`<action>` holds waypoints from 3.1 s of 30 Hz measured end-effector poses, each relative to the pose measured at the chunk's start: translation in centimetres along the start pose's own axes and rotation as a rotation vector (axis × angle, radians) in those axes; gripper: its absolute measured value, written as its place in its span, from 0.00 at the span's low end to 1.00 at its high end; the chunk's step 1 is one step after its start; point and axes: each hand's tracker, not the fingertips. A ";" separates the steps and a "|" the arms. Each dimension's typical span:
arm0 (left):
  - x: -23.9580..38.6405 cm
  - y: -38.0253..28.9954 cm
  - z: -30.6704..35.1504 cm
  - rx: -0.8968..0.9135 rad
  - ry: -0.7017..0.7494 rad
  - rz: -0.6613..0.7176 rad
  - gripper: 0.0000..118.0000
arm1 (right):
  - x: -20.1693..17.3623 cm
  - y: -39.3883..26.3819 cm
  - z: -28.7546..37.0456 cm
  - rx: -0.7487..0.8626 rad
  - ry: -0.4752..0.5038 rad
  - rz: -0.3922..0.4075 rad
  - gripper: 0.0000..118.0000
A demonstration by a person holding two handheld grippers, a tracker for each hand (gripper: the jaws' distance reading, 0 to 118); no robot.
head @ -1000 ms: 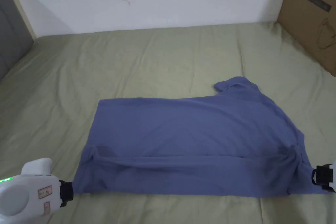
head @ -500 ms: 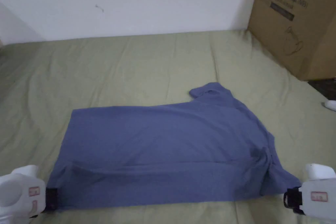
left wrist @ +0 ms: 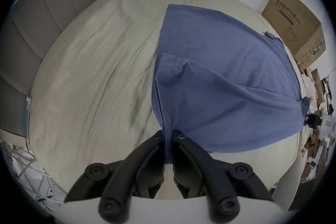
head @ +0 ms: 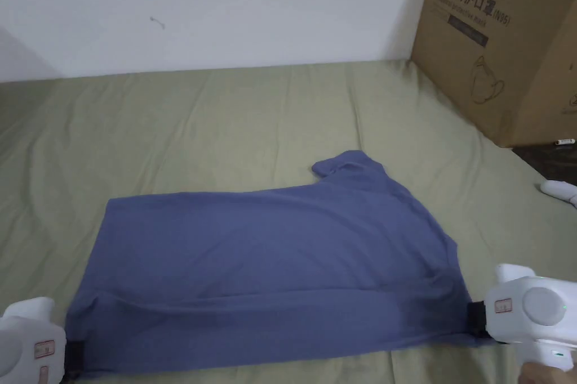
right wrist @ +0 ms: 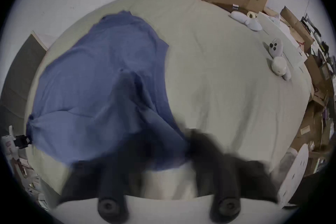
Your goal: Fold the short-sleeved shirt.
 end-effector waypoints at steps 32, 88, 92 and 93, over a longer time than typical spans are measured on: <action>0.1 -8.5 10.2 0.204 0.020 -0.037 0.53 | 2.2 -5.4 12.1 0.171 0.094 0.027 0.57; 0.8 17.0 -11.7 0.087 0.065 0.051 0.49 | -9.5 19.9 -5.7 0.061 0.137 0.256 0.00; 0.6 17.8 -8.7 0.113 0.014 0.102 0.00 | -9.4 20.2 -4.7 0.065 0.150 0.255 0.00; 0.7 17.9 -8.7 0.100 0.018 0.086 0.00 | -9.4 20.3 -4.2 0.069 0.158 0.246 0.00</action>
